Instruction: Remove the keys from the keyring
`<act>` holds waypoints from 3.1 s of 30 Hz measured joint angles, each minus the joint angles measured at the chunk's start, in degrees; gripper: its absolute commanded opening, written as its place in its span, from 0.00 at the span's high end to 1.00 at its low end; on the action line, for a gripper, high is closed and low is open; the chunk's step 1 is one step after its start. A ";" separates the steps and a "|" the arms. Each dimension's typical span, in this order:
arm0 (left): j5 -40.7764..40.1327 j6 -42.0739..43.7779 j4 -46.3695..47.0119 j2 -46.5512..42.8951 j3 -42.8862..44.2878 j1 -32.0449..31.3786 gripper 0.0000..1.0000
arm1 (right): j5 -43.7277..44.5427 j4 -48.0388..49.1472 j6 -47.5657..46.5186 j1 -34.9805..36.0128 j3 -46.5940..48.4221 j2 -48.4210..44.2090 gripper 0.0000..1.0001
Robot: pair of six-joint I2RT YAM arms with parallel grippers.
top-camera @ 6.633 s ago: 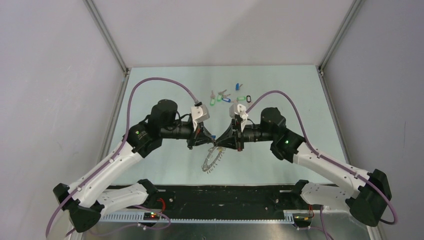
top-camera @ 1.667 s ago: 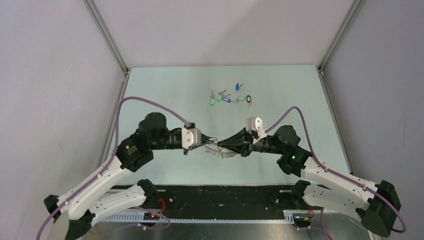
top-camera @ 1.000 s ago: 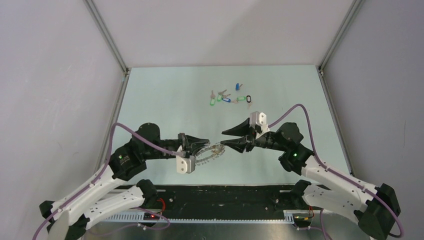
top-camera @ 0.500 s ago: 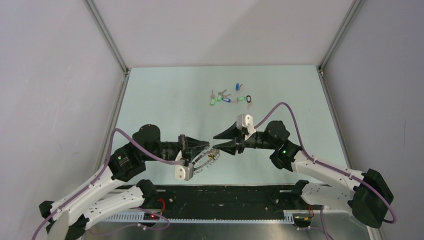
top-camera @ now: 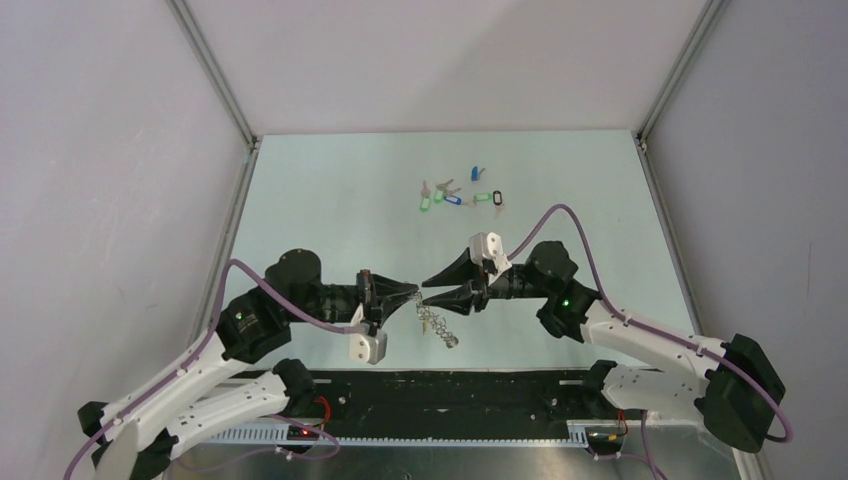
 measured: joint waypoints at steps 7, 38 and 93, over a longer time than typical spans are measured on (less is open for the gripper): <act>0.39 1.14 0.00 -0.81 -0.02 -0.09 1.00 | -2.32 4.09 3.74 0.00 0.85 2.49 0.68; 0.39 3.56 -0.07 -2.10 -0.02 -0.61 1.00 | -6.82 13.92 14.99 1.57 2.01 7.80 0.80; 0.83 4.04 -2.27 -1.14 -1.53 -0.61 1.00 | -5.86 -48.76 -6.29 3.58 28.50 11.58 1.00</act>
